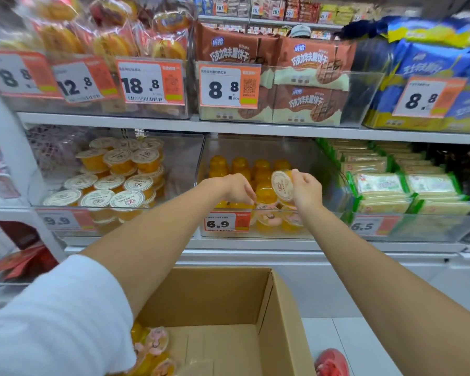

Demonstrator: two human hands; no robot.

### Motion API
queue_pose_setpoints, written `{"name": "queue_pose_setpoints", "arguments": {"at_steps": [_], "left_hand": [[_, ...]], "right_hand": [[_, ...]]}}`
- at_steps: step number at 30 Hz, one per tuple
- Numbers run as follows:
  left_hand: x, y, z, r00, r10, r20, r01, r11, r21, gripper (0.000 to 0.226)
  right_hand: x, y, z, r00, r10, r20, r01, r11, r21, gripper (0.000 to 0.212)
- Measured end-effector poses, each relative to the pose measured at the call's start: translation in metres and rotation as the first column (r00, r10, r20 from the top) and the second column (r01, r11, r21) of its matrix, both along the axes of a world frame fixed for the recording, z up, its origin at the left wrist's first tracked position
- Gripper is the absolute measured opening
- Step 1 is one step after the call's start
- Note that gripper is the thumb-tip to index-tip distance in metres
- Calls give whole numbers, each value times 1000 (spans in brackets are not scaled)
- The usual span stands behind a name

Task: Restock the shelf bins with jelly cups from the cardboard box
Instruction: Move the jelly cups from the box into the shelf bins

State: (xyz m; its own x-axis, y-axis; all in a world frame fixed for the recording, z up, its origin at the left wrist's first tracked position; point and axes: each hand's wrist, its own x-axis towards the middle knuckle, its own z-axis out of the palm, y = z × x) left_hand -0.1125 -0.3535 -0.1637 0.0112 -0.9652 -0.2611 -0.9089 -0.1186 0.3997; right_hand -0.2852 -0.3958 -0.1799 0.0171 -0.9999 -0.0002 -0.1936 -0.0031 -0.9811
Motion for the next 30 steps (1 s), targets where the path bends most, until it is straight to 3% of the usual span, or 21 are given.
{"name": "queue_pose_setpoints", "arguments": {"at_steps": [2,5,11,14,16,19,22,26,30], "left_hand": [[2,1,-8,994,-8,108,6,1000,15,53],[8,1,-16,993,8,120,-8,1000,5,55],[6,4,-2,999,-17,49,13,996,93,49],[7,22,-8,996,75,48,-67,987,-143,51],[11,43,-7,986,169,-7,-160,917,-367,44],[30,82,5,949,313,-43,-270,731,-626,27],[79,123,11,859,500,-113,-427,575,-698,20],[158,167,-3,707,703,76,-536,603,-591,27],[217,189,-23,698,705,123,-563,647,-514,35]], "right_hand": [[3,-2,3,998,-13,62,6,994,111,32],[7,-4,5,979,-17,203,-34,969,246,38],[2,0,11,942,13,336,-114,952,283,39],[0,7,15,909,51,414,-181,942,282,46],[2,12,21,889,76,452,-227,930,290,50],[16,24,34,894,140,426,-273,924,269,42],[47,48,49,914,244,324,-327,915,237,42],[109,78,61,895,355,269,-409,895,179,40],[180,93,52,899,399,182,-427,890,157,40]]}}
